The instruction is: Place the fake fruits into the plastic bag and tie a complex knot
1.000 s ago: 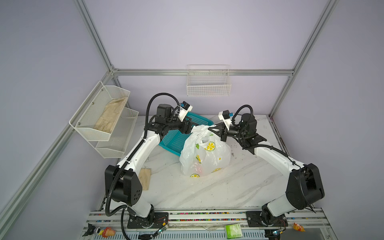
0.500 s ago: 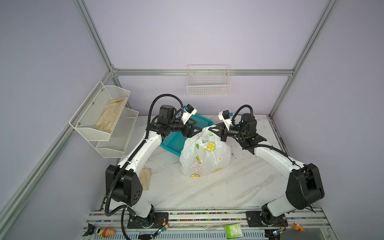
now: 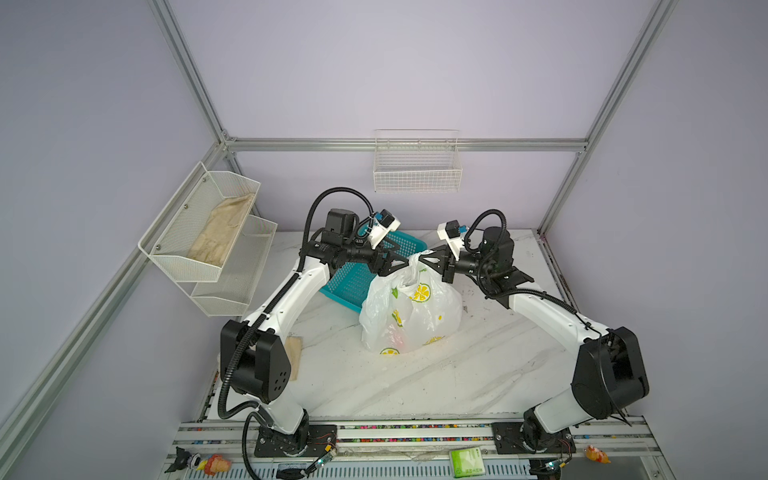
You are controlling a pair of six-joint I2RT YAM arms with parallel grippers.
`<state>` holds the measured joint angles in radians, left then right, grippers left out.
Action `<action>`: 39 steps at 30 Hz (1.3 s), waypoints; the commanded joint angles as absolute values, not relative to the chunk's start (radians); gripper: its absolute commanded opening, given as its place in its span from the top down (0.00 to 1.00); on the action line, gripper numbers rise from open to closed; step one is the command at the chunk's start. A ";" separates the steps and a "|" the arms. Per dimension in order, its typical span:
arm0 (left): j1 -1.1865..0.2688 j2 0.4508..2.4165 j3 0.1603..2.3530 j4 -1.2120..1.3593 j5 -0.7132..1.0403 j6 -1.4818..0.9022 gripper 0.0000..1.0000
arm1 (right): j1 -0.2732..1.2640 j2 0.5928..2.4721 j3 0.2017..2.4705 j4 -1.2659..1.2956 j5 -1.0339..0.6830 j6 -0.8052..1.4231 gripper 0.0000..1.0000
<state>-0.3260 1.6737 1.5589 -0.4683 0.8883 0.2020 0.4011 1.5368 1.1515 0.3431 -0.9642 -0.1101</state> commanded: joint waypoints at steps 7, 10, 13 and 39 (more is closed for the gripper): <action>-0.353 1.687 1.660 -0.471 0.957 0.211 0.19 | 0.408 1.522 1.185 0.314 -0.973 -0.139 1.00; -0.351 1.676 1.660 -0.470 0.950 0.212 0.18 | 0.409 1.519 1.183 0.304 -0.967 -0.149 1.00; -0.352 1.671 1.666 -0.470 0.978 0.210 0.17 | 0.409 1.517 1.180 0.304 -0.965 -0.150 1.00; -0.373 1.744 1.707 -0.514 0.911 0.242 0.21 | 0.416 1.503 1.189 0.332 -0.971 -0.112 1.00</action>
<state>-0.3710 1.7428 1.6012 -0.5034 0.9310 0.2104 0.4107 1.5364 1.1526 0.3099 -0.9600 -0.1120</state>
